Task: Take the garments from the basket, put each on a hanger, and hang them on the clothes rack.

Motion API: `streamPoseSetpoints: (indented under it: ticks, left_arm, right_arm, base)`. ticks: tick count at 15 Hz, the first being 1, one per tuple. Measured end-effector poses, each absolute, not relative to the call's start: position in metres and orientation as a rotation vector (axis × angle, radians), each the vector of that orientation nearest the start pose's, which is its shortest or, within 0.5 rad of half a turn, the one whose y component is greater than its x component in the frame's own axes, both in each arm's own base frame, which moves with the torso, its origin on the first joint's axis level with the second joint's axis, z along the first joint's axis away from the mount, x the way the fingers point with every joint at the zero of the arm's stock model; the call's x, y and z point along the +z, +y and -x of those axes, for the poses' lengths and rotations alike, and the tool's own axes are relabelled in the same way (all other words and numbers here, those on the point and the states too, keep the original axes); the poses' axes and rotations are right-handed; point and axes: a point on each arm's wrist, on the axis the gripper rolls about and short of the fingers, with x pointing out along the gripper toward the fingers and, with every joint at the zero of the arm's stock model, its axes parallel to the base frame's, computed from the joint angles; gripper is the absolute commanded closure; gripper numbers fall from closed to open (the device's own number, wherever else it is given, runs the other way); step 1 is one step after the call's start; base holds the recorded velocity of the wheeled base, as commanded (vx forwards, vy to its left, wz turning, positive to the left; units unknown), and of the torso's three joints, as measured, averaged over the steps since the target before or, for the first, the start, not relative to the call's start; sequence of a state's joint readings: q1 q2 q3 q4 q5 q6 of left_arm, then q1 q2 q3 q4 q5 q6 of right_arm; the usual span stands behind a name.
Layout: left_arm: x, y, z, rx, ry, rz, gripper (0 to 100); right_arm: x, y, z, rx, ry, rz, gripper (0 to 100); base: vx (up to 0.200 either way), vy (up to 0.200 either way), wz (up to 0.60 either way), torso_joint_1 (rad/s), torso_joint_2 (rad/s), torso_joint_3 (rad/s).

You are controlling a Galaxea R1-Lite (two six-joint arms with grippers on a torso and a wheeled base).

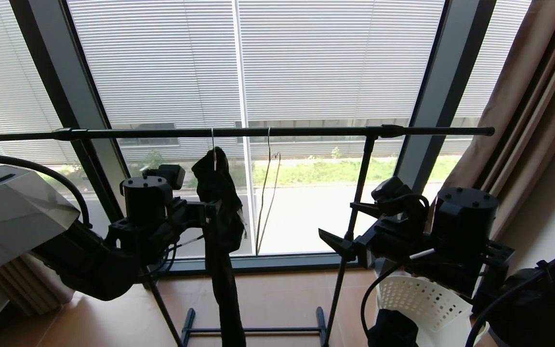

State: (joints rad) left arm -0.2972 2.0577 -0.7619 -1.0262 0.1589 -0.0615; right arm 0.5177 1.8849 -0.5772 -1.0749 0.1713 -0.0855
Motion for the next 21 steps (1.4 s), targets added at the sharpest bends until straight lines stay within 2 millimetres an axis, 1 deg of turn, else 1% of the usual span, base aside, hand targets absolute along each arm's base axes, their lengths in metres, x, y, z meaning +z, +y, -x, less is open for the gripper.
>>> streamPoseSetpoints:
  ticks: [4,7,10,12,14,16,19,21]
  left_arm:
    - [0.105,-0.101,-0.311,-0.161,0.266,-0.001,0]
    - [0.116,-0.101,-0.280,-0.196,0.263,-0.005,0]
    - [0.119,-0.092,-0.245,-0.211,0.278,-0.013,0]
    - [0.120,-0.084,-0.222,-0.213,0.285,-0.016,0]
    - [0.120,-0.075,-0.198,-0.214,0.288,-0.017,0]
    - [0.120,-0.067,-0.178,-0.215,0.288,-0.018,0]
    - [0.120,-0.059,-0.159,-0.216,0.275,-0.014,0]
    - [0.120,-0.055,-0.148,-0.215,0.261,-0.011,0]
  right_arm:
    - [0.113,0.157,-0.268,0.696,0.203,0.122,0]
    - [0.113,0.157,-0.267,0.696,0.203,0.122,0]
    - [0.116,0.155,-0.265,0.688,0.183,0.121,0]
    - [0.124,0.151,-0.260,0.629,0.130,0.119,0]
    - [0.137,0.143,-0.247,0.591,0.087,0.113,0]
    - [0.147,0.130,-0.226,0.577,0.071,0.111,0]
    - [0.147,0.108,-0.189,0.568,0.082,0.133,0]
    - [0.143,0.097,-0.170,0.556,0.090,0.151,0]
  base:
    - [0.000,0.000,0.00,0.000,0.00,0.000]
    - [0.000,0.000,0.00,0.000,0.00,0.000]
    - [0.000,0.000,0.00,0.000,0.00,0.000]
    - [0.000,0.000,0.00,0.000,0.00,0.000]
    - [0.000,0.000,0.00,0.000,0.00,0.000]
    - [0.000,0.000,0.00,0.000,0.00,0.000]
    - [0.000,0.000,0.00,0.000,0.00,0.000]
    - [0.000,0.000,0.00,0.000,0.00,0.000]
